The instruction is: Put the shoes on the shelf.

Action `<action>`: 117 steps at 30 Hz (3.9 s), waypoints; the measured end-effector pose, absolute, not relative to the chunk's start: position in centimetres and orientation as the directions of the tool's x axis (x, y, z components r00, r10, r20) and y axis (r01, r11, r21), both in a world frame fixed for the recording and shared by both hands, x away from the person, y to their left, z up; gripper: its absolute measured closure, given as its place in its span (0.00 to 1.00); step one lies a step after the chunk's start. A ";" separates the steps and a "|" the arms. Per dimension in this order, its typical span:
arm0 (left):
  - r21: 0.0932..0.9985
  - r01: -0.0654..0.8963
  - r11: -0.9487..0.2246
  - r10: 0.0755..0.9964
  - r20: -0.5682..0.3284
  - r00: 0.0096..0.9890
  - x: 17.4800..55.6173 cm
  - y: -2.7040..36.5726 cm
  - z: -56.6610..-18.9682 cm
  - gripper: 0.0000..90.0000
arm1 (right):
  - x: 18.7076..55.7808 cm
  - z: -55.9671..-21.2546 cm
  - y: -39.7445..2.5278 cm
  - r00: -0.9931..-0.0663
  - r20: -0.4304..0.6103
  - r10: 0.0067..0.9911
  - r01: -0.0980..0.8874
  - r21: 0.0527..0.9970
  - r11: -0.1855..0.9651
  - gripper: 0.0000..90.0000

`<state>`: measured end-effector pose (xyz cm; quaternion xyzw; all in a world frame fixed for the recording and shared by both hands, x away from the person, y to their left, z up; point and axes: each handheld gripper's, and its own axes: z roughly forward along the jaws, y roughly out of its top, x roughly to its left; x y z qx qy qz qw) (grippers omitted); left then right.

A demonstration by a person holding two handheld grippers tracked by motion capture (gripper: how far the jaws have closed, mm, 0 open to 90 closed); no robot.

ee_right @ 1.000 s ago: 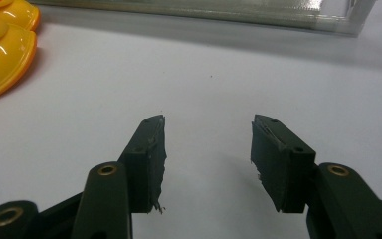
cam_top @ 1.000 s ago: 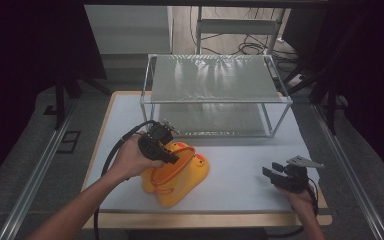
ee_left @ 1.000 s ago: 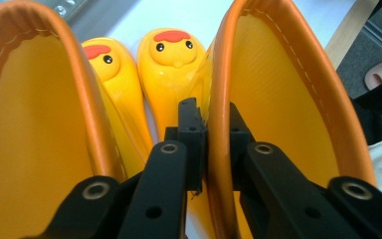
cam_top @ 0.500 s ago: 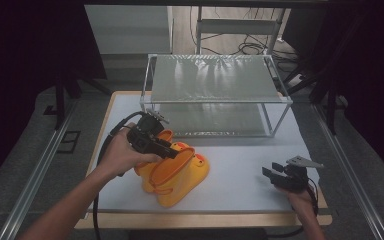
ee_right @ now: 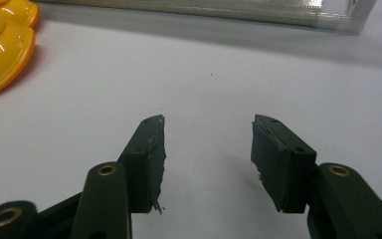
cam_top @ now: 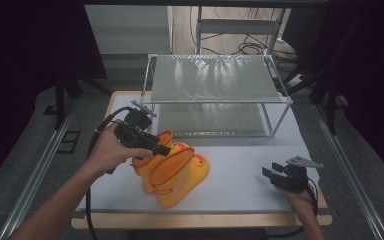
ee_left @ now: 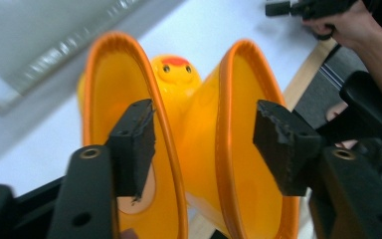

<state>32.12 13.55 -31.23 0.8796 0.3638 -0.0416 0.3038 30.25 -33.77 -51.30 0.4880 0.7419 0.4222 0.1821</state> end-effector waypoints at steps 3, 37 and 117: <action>0.484 0.672 -0.560 0.603 -0.319 0.732 32.2 13.2 -32.1 0.43 | 30.3 -51.3 -33.8 -0.457 0.143 0.878 0.572 0.803 0.167 0.52; 0.453 0.650 -0.610 0.648 -0.188 0.738 32.5 10.2 -34.6 0.91 | 30.5 -51.6 -34.2 -0.421 0.149 0.895 0.593 0.791 0.148 0.52; 0.626 0.749 -0.216 0.853 -0.253 0.457 51.9 -0.3 -14.2 0.91 | 30.4 -51.5 -36.2 -0.365 0.200 0.910 0.596 0.801 0.063 0.53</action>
